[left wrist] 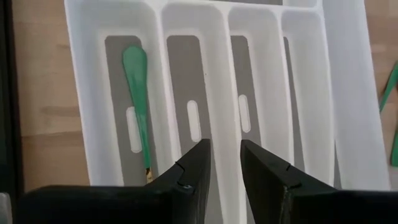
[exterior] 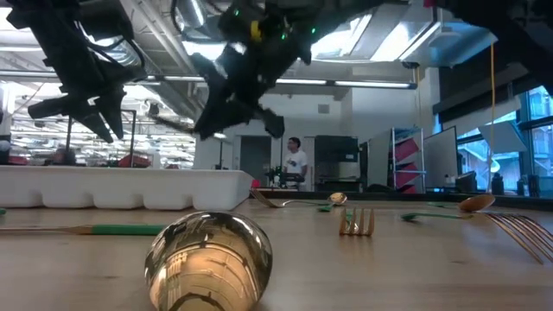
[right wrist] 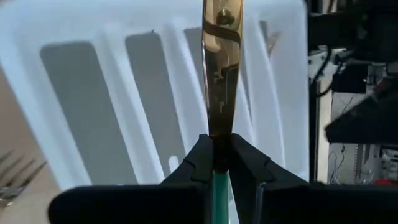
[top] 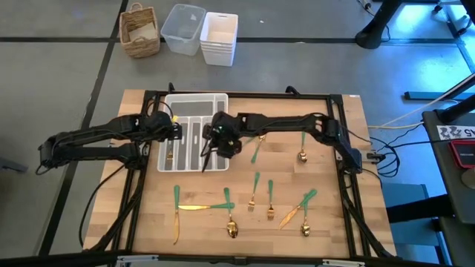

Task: Sort silverware
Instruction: Put the green knife into the white silverware tray, then put the green spoon into the white silverware tray

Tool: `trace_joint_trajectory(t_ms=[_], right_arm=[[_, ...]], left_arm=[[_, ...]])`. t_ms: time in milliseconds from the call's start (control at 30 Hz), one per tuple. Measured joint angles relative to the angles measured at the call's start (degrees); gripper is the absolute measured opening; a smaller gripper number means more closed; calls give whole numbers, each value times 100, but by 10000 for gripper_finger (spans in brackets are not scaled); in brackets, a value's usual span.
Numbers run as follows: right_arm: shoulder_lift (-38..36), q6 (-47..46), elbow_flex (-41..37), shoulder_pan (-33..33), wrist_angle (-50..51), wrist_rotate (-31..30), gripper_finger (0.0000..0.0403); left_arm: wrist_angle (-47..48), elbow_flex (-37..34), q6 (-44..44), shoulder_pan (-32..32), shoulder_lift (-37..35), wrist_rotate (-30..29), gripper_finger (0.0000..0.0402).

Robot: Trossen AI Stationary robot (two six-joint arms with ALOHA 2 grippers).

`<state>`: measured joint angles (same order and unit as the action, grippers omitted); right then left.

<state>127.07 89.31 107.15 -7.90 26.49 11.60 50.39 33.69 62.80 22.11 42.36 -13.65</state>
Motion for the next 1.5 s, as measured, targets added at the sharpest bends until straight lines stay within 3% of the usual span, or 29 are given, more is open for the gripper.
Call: trace_joint_trajectory(t_ms=[367, 833, 1267, 1500], right_arm=[[794, 435, 0, -164, -846, 0, 30], [804, 671, 0, -527, -889, -2, 33], [797, 237, 0, -529, -923, -144, 114], [786, 106, 53, -477, -1035, -873, 124]], left_arm=[[-7, 0, 26, 0, -28, -2, 82], [-7, 0, 27, 1, -30, -2, 82], [-7, 0, 27, 0, -30, -2, 82], [-108, 0, -186, 0, -75, 3, 82]])
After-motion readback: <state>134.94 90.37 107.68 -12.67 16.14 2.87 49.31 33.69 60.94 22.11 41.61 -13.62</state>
